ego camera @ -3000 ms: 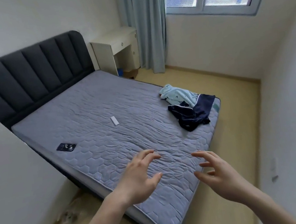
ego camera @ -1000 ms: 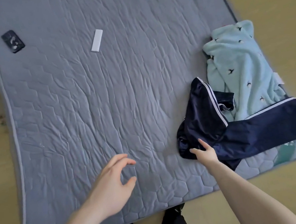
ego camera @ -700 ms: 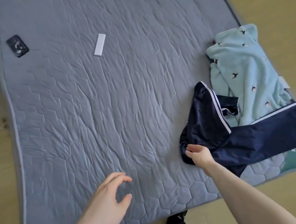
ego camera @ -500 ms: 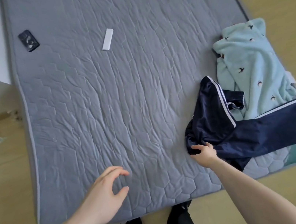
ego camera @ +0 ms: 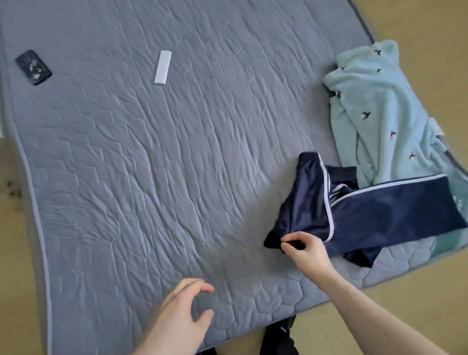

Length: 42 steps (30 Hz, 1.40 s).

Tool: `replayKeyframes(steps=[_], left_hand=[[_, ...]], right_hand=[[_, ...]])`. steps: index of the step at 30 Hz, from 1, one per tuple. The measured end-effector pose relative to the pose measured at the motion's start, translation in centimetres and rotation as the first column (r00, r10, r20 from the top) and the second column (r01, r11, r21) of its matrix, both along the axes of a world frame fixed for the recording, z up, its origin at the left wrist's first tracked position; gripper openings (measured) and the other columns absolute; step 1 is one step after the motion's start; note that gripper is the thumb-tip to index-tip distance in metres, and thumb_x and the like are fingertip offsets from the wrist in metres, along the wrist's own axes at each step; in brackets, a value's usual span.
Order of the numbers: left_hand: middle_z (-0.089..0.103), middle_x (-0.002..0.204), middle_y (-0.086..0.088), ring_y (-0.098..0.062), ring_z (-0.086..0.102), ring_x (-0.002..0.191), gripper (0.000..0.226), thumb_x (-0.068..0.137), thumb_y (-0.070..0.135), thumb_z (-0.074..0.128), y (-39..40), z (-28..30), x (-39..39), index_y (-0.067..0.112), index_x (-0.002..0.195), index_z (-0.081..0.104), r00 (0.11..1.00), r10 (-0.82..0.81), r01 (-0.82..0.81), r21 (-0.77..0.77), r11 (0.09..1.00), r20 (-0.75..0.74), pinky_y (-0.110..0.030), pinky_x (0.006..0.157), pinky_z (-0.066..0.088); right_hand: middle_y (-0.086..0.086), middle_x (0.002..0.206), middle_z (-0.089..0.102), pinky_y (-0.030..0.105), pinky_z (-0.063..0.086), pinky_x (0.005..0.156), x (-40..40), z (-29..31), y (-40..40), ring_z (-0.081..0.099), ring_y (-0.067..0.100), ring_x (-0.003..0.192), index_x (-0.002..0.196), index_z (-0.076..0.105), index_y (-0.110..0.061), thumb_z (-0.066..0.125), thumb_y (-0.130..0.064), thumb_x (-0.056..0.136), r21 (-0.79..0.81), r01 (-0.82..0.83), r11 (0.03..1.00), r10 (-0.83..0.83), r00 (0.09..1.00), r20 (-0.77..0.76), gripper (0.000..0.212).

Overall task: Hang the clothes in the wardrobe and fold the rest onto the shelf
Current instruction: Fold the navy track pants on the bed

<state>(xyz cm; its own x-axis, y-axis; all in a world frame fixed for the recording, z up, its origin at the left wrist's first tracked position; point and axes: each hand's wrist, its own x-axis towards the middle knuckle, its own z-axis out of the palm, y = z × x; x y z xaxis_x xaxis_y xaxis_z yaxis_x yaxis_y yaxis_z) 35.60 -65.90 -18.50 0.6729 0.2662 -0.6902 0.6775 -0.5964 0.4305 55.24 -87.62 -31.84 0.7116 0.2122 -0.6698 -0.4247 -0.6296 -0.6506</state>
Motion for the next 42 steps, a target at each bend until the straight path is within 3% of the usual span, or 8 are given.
replayKeyframes(steps=[4, 11, 15, 26, 30, 33, 37, 42], left_hand=[[0.039, 0.130, 0.033, 0.000, 0.049, 0.123, 0.042, 0.094, 0.027, 0.067, 0.1, 5.4, 0.1, 0.045, 0.128, 0.051, 0.999, -0.038, 0.039, -0.041, 0.998, 0.012, -0.028, 0.107, 0.042], [0.037, 0.151, 0.022, -0.002, 0.037, 0.140, 0.096, 0.069, 0.048, 0.080, 1.8, 14.6, -3.3, 0.038, 0.152, 0.032, 0.989, -0.075, 0.085, -0.074, 0.994, 0.128, -0.033, 0.116, 0.038], [0.067, 0.090, 0.018, 0.001, 0.063, 0.086, 0.016, 0.084, 0.048, 0.068, 3.7, 19.0, -7.5, 0.037, 0.094, 0.060, 0.962, 0.019, -0.016, -0.012, 1.000, 0.273, -0.037, 0.083, 0.052], [0.064, 0.065, 0.006, -0.009, 0.060, 0.063, 0.029, 0.088, 0.042, 0.069, 12.8, 28.5, -16.7, 0.018, 0.075, 0.060, 0.887, 0.332, -0.297, -0.154, 0.942, 0.320, -0.041, 0.068, 0.047], [0.078, 0.098, -0.012, -0.017, 0.072, 0.087, 0.019, 0.097, 0.004, 0.059, 12.5, 34.7, -16.9, 0.010, 0.100, 0.076, 0.666, 0.683, -0.454, -0.563, 0.690, 0.301, -0.033, 0.078, 0.053], [0.076, 0.108, -0.020, -0.029, 0.074, 0.096, 0.023, 0.101, 0.013, 0.055, 12.2, 38.6, -16.6, 0.001, 0.109, 0.073, 0.551, 0.828, -0.497, -0.756, 0.426, 0.104, -0.035, 0.081, 0.055], [0.072, 0.103, -0.018, -0.030, 0.070, 0.094, 0.029, 0.100, 0.031, 0.059, 12.6, 40.8, -15.6, 0.005, 0.109, 0.068, 0.429, 0.887, -0.553, -0.826, 0.109, -0.171, -0.037, 0.082, 0.055], [0.062, 0.112, -0.018, -0.029, 0.064, 0.102, 0.025, 0.101, 0.031, 0.060, 12.6, 41.7, -14.6, 0.010, 0.115, 0.057, 0.435, 0.882, -0.449, -0.893, 0.040, -0.180, -0.037, 0.088, 0.055]], right_hand=[[-0.004, 0.078, 0.064, 0.018, 0.052, 0.069, -3.4, 13.3, 2.6, 0.060, 0.008, 0.071, 0.091, 0.065, -0.008, 0.066, 0.004, 0.087, 0.242, 0.063, 0.968, -0.042, 0.995, -0.094, 0.013], [0.013, 0.070, 0.045, 0.047, 0.050, 0.073, -8.4, 34.6, 4.7, 0.049, 0.029, 0.071, 0.082, 0.056, -0.010, 0.063, 0.010, 0.081, 0.615, 0.028, 0.788, 0.059, 0.991, -0.120, 0.021], [0.019, 0.077, 0.049, 0.042, 0.052, 0.072, -11.8, 40.6, 6.1, 0.054, 0.034, 0.074, 0.083, 0.058, -0.013, 0.063, 0.009, 0.082, 0.661, -0.015, 0.751, 0.075, 0.995, -0.062, 0.023], [-0.002, 0.071, 0.060, 0.019, 0.046, 0.055, -16.5, 45.2, 9.9, 0.055, 0.013, 0.064, 0.089, 0.062, -0.012, 0.061, 0.010, 0.085, 0.391, -0.086, 0.916, -0.045, 0.949, 0.313, 0.023], [-0.005, 0.119, 0.060, 0.014, 0.054, 0.066, -18.5, 45.8, 11.2, 0.061, -0.006, 0.100, 0.110, 0.064, -0.029, 0.069, -0.001, 0.089, 0.217, -0.211, 0.953, 0.105, 0.902, 0.418, 0.036], [-0.006, 0.132, 0.053, 0.017, 0.057, 0.080, -22.1, 47.0, 12.2, 0.059, -0.017, 0.103, 0.123, 0.058, -0.026, 0.073, 0.003, 0.087, 0.266, -0.407, 0.874, 0.300, 0.882, 0.363, 0.048], [-0.019, 0.132, 0.062, 0.030, 0.052, 0.104, -26.8, 48.8, 14.0, 0.060, 0.000, 0.124, 0.138, 0.050, -0.035, 0.085, -0.013, 0.079, 0.343, -0.662, 0.667, 0.605, 0.749, 0.270, 0.072], [-0.017, 0.079, 0.073, 0.029, 0.054, 0.074, -27.6, 50.0, 16.7, 0.068, 0.001, 0.075, 0.099, 0.063, -0.021, 0.086, -0.015, 0.065, 0.335, -0.697, 0.634, 0.616, 0.717, 0.326, 0.041]])
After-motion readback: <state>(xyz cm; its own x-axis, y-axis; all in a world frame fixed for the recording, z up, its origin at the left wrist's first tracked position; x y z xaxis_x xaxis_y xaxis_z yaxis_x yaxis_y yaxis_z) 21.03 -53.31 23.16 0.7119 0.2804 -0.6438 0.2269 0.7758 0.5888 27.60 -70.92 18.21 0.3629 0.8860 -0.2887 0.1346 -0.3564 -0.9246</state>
